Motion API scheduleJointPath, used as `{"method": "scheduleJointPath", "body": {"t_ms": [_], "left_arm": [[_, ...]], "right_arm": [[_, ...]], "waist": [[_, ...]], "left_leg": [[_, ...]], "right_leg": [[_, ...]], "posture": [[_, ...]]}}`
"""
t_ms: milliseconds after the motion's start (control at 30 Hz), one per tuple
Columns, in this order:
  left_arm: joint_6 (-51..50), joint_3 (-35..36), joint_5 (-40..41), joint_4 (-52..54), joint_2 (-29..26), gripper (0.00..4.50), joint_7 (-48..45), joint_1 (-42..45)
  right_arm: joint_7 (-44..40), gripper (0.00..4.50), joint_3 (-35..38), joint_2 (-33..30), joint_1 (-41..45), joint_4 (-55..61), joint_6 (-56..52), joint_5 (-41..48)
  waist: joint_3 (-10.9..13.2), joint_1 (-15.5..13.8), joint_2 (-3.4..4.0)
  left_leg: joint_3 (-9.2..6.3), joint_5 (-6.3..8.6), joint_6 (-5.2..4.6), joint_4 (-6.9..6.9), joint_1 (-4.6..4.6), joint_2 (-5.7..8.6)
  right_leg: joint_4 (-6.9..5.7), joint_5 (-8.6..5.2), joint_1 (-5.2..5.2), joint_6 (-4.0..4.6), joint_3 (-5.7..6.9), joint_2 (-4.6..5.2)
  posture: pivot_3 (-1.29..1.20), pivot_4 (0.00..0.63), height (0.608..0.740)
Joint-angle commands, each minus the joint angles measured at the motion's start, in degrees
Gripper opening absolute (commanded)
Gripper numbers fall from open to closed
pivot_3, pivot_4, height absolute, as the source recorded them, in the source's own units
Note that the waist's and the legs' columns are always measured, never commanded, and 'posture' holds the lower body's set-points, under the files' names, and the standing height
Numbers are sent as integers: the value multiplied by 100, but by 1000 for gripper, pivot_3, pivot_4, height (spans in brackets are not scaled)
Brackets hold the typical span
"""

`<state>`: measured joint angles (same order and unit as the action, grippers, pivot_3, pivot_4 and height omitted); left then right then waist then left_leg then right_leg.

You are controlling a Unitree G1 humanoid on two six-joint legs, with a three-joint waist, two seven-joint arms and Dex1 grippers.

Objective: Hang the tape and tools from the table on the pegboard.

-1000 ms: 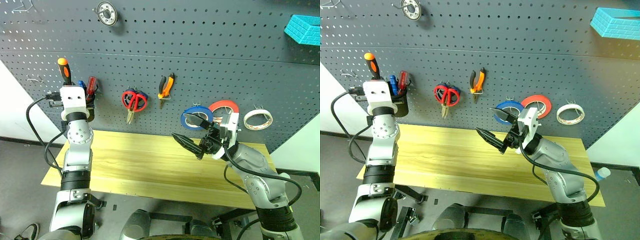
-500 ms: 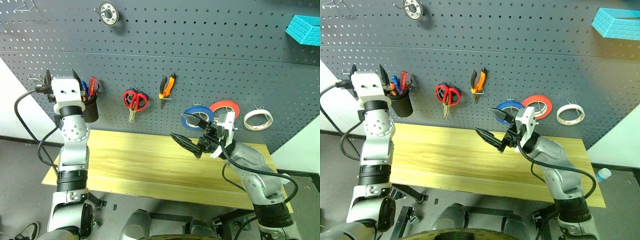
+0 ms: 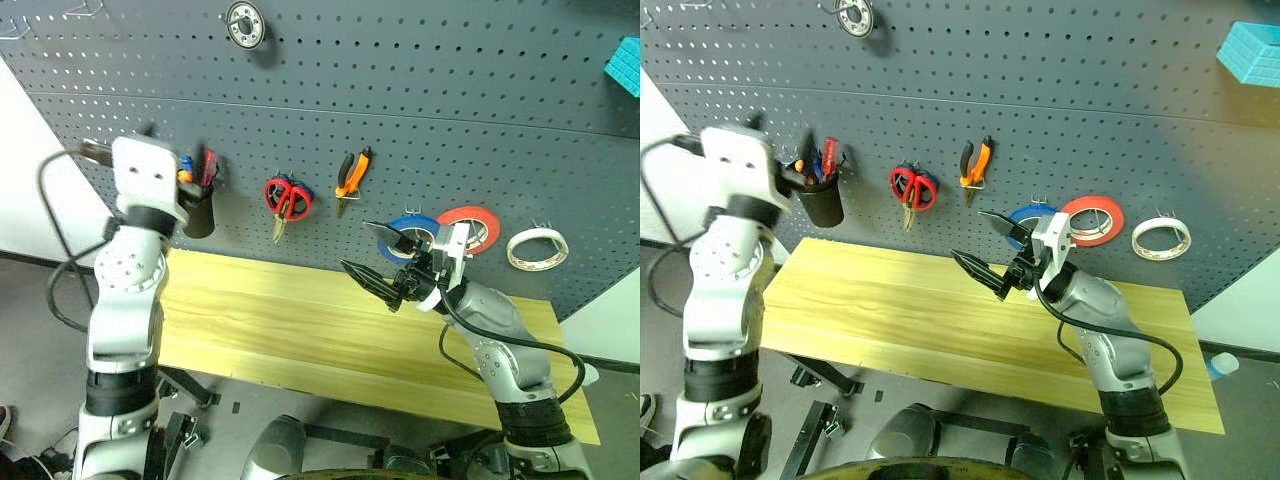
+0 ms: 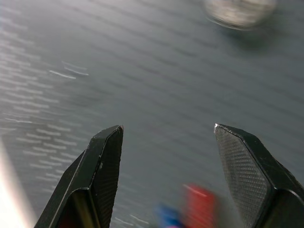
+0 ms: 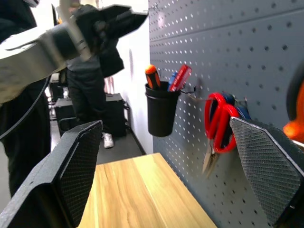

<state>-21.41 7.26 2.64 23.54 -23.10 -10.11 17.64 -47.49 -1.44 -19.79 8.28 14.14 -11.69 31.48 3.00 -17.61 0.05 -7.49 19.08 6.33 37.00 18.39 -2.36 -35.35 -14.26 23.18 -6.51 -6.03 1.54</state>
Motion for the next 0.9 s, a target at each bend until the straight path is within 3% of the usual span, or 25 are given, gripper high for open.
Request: {"method": "scheduleJointPath", "body": {"t_ms": [33,233,433,600,700,900], "left_arm": [[-618,-340,415,172,-132,3198,-704,-475],[-949,-848,553,84,-80,3198,-1153,-1349],[-664,-1156,471,-567,189,3198,-1225,-1991],[-497,-1068,586,-1002,322,3198,-1304,-2119],[-490,-1040,686,-1260,372,3198,-1404,-2192],[-366,-1057,792,-1492,544,3198,-1469,-2059]], "right_arm": [[173,4500,156,14,-237,100,213,-142],[557,4500,262,67,-814,233,455,-380],[1224,4500,483,279,-1994,552,809,-707],[1686,4500,594,498,-2779,681,908,-884],[2026,4500,553,529,-3128,790,418,-907],[1993,4500,494,737,-3171,662,493,-699]], "waist": [[0,-20,1],[2,-15,0],[2,47,2],[1,302,4],[0,520,8],[0,885,8]], "left_leg": [[0,0,0,-1,1,0],[2,1,0,1,14,-1],[6,8,-3,-3,24,-1],[7,8,-3,-1,37,-1],[8,8,-3,-2,35,-1],[8,8,-4,-4,26,-2]], "right_leg": [[0,-1,4,0,0,0],[6,-5,16,-4,0,0],[18,-13,25,-12,0,4],[16,-23,35,-29,0,4],[16,-24,34,-30,0,5],[16,-24,27,-31,-1,6]], "posture": [[467,0,740],[415,0,740],[351,0,740],[322,0,740],[310,0,740],[277,0,740]]}}
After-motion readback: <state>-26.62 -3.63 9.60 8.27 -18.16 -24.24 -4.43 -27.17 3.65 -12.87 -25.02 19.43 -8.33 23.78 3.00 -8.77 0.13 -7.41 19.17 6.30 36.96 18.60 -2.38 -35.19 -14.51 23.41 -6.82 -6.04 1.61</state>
